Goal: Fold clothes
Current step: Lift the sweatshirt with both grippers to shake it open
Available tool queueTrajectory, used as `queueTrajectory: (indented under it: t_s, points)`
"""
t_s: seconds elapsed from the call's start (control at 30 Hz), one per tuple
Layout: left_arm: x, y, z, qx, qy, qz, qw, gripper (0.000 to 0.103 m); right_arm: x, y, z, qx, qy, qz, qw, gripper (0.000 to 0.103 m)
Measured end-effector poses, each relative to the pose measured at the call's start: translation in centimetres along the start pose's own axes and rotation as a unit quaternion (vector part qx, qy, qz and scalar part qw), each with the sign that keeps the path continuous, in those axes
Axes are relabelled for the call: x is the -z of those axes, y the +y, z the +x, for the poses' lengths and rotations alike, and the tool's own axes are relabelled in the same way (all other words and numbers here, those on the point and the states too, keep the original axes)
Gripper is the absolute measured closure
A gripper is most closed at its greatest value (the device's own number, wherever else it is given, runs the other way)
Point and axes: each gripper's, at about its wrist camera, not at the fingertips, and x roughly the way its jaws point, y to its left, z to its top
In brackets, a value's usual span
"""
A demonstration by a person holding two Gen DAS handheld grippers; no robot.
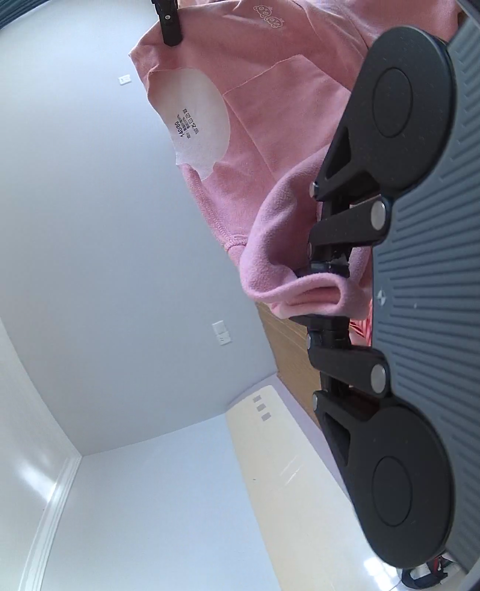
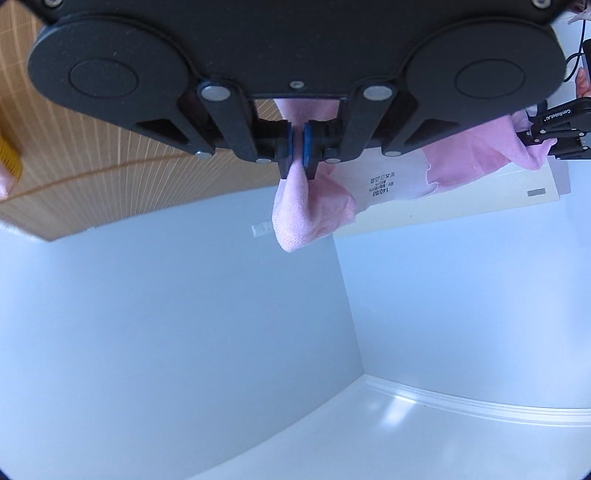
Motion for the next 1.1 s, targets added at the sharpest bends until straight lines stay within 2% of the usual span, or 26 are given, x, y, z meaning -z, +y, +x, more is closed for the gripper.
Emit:
queueTrajectory:
  t_s: [0.13, 0.27, 0.33, 0.43, 0.57, 0.67, 0.77, 0.87, 0.97, 1.03, 1.1]
  points:
    - [-3.7, -0.8, -2.0, 0.008, -0.061, -0.011, 0.998, 0.083, -3.7, 1.8, -5.7, 0.045, -0.08, -0.062, 0.994, 0.096]
    - [-7.1, -1.6, -3.9, 0.021, -0.113, -0.012, 0.9933, 0.083, -6.1, 3.0, -9.9, 0.081, -0.135, -0.101, 0.982, 0.096]
    - [-8.4, -2.3, -4.8, 0.02, -0.137, -0.003, 0.9904, 0.083, -6.6, 2.9, -11.1, 0.097, -0.147, -0.112, 0.978, 0.096]
    - [-10.0, -3.2, -5.5, 0.038, -0.156, 0.005, 0.987, 0.083, -7.0, 2.6, -12.4, 0.123, -0.158, -0.119, 0.972, 0.096]
    - [-11.2, -5.2, -5.0, 0.05, -0.16, 0.019, 0.9857, 0.083, -6.8, 1.8, -12.2, 0.15, -0.149, -0.119, 0.97, 0.096]
    - [-11.2, -6.7, -2.0, 0.058, -0.134, 0.026, 0.989, 0.082, -6.1, 0.3, -9.9, 0.17, -0.116, -0.122, 0.971, 0.096]
    - [-9.9, -8.6, 4.0, 0.082, -0.074, 0.022, 0.9936, 0.082, -4.2, -2.1, -5.0, 0.194, -0.053, -0.123, 0.972, 0.096]
    - [-7.2, -11.5, 12.3, 0.108, 0.002, 0.024, 0.9938, 0.082, -0.9, -6.3, 2.0, 0.208, 0.025, -0.107, 0.972, 0.096]
    - [-3.4, -15.2, 20.7, 0.128, 0.071, 0.032, 0.9887, 0.082, 2.4, -10.6, 7.9, 0.218, 0.115, -0.085, 0.965, 0.093]
    - [-0.5, -17.9, 25.5, 0.139, 0.118, 0.046, 0.9822, 0.069, 4.6, -12.7, 10.0, 0.224, 0.157, -0.064, 0.96, 0.09]
    - [2.2, -20.0, 28.1, 0.142, 0.137, 0.062, 0.9783, 0.048, 5.4, -13.1, 8.2, 0.228, 0.177, -0.053, 0.956, 0.083]
